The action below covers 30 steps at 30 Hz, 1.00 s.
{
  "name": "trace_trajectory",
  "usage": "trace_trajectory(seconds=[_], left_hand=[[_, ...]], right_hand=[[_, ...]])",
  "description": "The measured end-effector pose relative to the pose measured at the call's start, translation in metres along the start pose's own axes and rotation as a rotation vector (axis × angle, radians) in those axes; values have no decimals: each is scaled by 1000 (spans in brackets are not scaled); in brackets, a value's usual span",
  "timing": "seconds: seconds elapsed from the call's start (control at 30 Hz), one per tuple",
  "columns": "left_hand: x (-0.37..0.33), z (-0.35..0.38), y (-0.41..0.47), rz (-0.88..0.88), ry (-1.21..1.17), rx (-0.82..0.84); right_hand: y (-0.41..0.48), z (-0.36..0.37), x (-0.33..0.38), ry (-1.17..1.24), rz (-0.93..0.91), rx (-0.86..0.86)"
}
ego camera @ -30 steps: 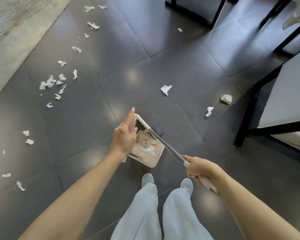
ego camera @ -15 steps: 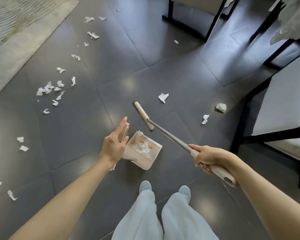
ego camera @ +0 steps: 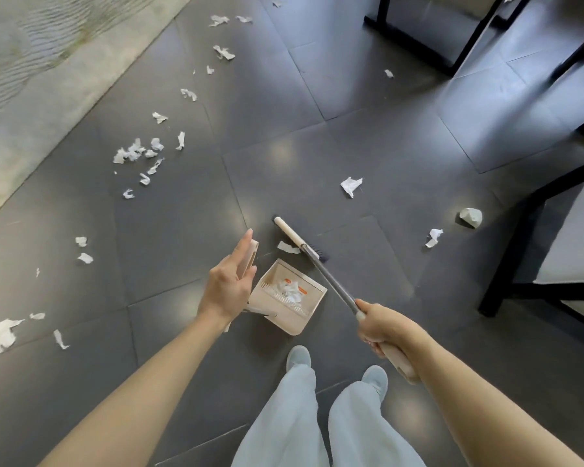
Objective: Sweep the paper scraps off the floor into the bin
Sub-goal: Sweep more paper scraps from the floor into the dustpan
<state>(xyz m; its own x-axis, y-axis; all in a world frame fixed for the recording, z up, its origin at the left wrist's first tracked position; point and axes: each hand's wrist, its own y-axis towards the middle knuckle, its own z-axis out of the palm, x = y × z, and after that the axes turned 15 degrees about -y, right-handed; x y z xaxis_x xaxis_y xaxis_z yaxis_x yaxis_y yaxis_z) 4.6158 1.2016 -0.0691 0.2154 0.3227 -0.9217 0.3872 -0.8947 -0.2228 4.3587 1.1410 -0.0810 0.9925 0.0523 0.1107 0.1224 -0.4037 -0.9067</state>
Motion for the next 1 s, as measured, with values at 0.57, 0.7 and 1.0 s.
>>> trace_trajectory(seconds=[0.57,0.7,1.0], left_hand=[[-15,-10,46,-60,-133,-146],[-32,5,64,-34,-132,-149],[-47,-18,54,-54,-147,-289]], right_hand=[[-26,-87,-35,346,-3,113],[-13,-118,-39,394,1,52],[49,-169,-11,192,-49,-46]])
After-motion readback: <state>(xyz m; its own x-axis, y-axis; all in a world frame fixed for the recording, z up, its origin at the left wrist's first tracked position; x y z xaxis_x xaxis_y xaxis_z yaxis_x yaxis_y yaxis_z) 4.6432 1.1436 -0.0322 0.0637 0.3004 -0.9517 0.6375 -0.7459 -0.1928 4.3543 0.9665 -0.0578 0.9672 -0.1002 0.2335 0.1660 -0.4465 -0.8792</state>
